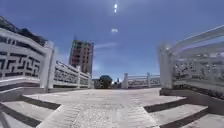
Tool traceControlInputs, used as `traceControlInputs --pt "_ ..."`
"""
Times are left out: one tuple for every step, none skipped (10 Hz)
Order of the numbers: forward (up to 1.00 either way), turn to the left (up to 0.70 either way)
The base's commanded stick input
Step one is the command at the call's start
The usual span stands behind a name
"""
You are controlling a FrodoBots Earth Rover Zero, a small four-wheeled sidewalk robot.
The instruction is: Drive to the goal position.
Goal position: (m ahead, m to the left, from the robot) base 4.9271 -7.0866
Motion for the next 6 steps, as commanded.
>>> traceControlInputs --pt "0.45 0.02" --pt "0.45 0.0" --pt "0.45 0.0" --pt "0.45 0.0" --pt "0.45 0.0" --pt "0.45 0.0"
